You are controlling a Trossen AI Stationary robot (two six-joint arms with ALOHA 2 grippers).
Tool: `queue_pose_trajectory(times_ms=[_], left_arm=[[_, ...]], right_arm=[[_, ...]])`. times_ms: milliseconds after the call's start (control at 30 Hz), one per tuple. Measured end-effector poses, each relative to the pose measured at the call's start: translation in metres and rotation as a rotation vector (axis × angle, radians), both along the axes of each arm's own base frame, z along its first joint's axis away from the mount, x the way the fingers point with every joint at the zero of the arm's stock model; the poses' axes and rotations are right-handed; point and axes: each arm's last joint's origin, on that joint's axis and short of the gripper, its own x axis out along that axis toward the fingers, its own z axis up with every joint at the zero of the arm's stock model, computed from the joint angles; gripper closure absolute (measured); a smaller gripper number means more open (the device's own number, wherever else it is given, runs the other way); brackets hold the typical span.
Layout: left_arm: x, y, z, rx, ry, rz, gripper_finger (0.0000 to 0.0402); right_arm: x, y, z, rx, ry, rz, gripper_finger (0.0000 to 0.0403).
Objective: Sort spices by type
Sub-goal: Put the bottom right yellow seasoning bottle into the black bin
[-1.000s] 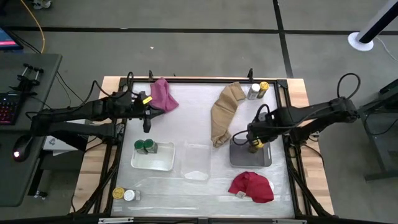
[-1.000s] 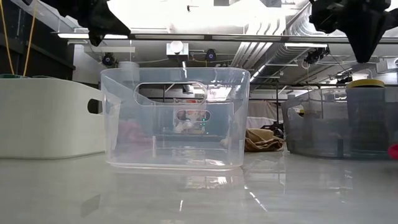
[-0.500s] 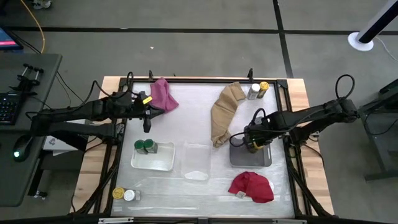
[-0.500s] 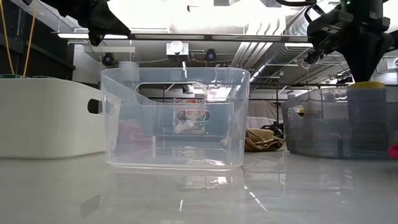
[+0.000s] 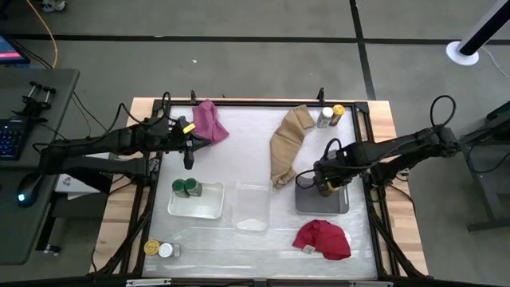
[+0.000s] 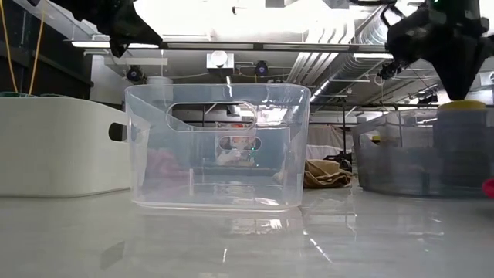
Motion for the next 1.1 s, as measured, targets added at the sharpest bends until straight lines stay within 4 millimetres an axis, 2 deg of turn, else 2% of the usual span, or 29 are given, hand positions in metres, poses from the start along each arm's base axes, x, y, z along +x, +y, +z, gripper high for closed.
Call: queue_pose_trajectory(times_ms=[100, 267, 700, 900, 1000, 1100], left_arm=[[0.000, 0.000, 0.000, 0.005, 0.001, 0.000, 0.0402], [0.000, 0.000, 0.000, 0.006, 0.002, -0.001, 0.0402], [0.000, 0.000, 0.000, 0.006, 0.003, -0.001, 0.0402], [0.000, 0.000, 0.000, 0.003, 0.006, 0.000, 0.0402], [0.000, 0.000, -0.001, 0.002, 0.013, -0.001, 0.0402], [-0.001, 0.000, -0.002, 0.001, 0.018, -0.001, 0.0401]], right_arm=[[-0.002, -0.001, 0.017, -0.030, -0.025, 0.001, 0.0403], [-0.002, -0.002, 0.017, -0.042, -0.011, -0.007, 0.0403], [0.023, 0.005, -0.010, -0.020, 0.126, 0.081, 0.0403], [0.030, 0.006, -0.017, -0.005, 0.150, 0.105, 0.0403], [0.030, 0.006, -0.013, -0.005, 0.154, 0.108, 0.0403], [0.030, 0.007, 0.002, -0.027, 0.154, 0.117, 0.0403]])
